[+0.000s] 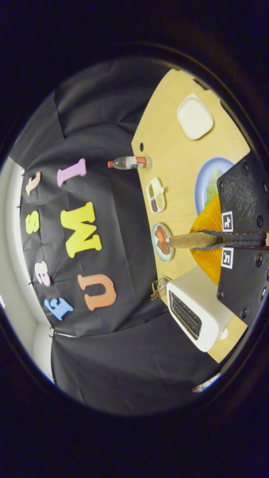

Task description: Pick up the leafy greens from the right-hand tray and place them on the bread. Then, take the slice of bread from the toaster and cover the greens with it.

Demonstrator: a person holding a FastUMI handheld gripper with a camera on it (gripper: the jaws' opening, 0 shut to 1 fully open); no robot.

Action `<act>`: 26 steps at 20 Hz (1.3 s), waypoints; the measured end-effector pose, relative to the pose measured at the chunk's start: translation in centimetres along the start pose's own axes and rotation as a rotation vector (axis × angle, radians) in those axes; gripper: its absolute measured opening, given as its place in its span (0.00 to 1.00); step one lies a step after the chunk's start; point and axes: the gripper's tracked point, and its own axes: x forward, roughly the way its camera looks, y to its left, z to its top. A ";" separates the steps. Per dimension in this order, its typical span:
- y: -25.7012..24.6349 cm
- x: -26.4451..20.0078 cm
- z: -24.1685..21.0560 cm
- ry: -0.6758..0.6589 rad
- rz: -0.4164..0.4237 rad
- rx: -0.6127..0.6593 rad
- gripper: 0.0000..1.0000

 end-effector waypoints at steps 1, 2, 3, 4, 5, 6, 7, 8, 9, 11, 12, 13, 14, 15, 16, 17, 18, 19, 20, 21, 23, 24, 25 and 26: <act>-0.4 0.5 -0.5 0.017 0.007 0.039 0.01; -0.8 0.8 -0.8 0.027 0.011 0.071 0.01; -1.4 1.1 -1.2 0.039 0.014 0.105 0.01; -2.1 1.3 -1.6 0.053 0.014 0.140 0.01; -3.1 1.5 -2.0 0.065 0.005 0.168 0.01; -3.9 1.7 -2.3 0.076 -0.004 0.183 0.01; -4.7 1.7 -2.6 0.084 -0.012 0.184 0.01; -5.3 1.5 -2.7 0.090 -0.015 0.181 0.01; -5.8 1.5 -3.0 0.097 -0.018 0.178 0.05; -6.5 1.6 -3.5 0.110 -0.023 0.168 0.12; -6.8 1.5 -3.7 0.118 -0.025 0.163 0.14; -7.2 1.6 -4.1 0.129 -0.026 0.158 0.17; -7.4 1.7 -4.4 0.139 -0.026 0.154 0.19; -7.9 1.7 -4.8 0.152 -0.030 0.149 0.21; -8.4 1.7 -5.1 0.166 -0.035 0.147 0.23; -8.7 1.5 -5.3 0.175 -0.034 0.149 0.35; -9.1 1.4 -5.3 0.181 -0.039 0.141 0.36; -9.6 1.3 -5.3 0.186 -0.052 0.125 0.42; -10.1 1.2 -5.1 0.184 -0.064 0.108 0.48; -10.6 1.1 -4.8 0.177 -0.070 0.096 0.54; -11.4 0.6 -3.5 0.149 -0.075 0.082 0.66; -12.0 0.2 -2.5 0.126 -0.084 0.065 0.72; -12.6 -0.4 -1.4 0.096 -0.095 0.043 0.78; -13.2 -1.0 -0.1 0.063 -0.110 0.016 0.82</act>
